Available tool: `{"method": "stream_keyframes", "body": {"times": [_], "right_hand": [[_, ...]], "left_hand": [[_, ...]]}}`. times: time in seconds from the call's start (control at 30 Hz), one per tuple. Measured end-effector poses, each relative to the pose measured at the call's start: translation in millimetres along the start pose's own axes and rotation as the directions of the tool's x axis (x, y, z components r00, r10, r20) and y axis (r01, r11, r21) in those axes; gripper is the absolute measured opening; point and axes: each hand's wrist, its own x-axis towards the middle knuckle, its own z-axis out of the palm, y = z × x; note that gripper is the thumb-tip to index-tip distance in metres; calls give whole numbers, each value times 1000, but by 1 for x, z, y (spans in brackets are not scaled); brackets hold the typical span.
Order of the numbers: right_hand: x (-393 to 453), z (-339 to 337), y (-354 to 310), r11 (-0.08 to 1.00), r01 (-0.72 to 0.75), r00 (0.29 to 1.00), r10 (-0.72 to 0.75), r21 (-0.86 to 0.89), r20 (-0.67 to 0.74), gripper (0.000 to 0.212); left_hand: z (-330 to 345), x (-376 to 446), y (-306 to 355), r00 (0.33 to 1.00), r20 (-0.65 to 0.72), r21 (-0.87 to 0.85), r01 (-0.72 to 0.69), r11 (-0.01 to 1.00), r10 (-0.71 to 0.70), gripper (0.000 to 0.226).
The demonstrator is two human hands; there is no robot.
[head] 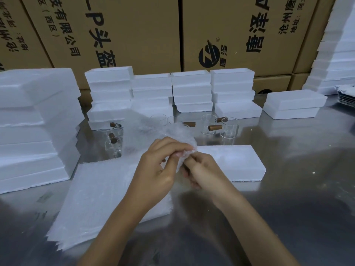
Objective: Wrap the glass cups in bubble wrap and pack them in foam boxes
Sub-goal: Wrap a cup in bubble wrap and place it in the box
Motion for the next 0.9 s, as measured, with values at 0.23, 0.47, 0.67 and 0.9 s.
{"method": "stream_keyframes", "body": {"times": [0.23, 0.47, 0.67, 0.9], "right_hand": [[-1, -6, 4, 817, 206, 954, -291, -539, -77, 34], [-2, -10, -3, 900, 161, 978, -199, -406, -55, 19], [-9, -14, -17, 987, 156, 974, -146, -41, 170, 31], [-13, -2, -18, 948, -12, 967, -70, 318, 246, 39]], "left_hand": [[1, -2, 6, 999, 27, -68, -44, 997, 46, 35], [-9, 2, 1, 929, -348, 208, -55, 977, 127, 33], [-46, 14, -30, 796, -254, -309, 472, 826, -550, 71], [-36, 11, -41, 816, 42, -618, 475, 627, -577, 62]]}}
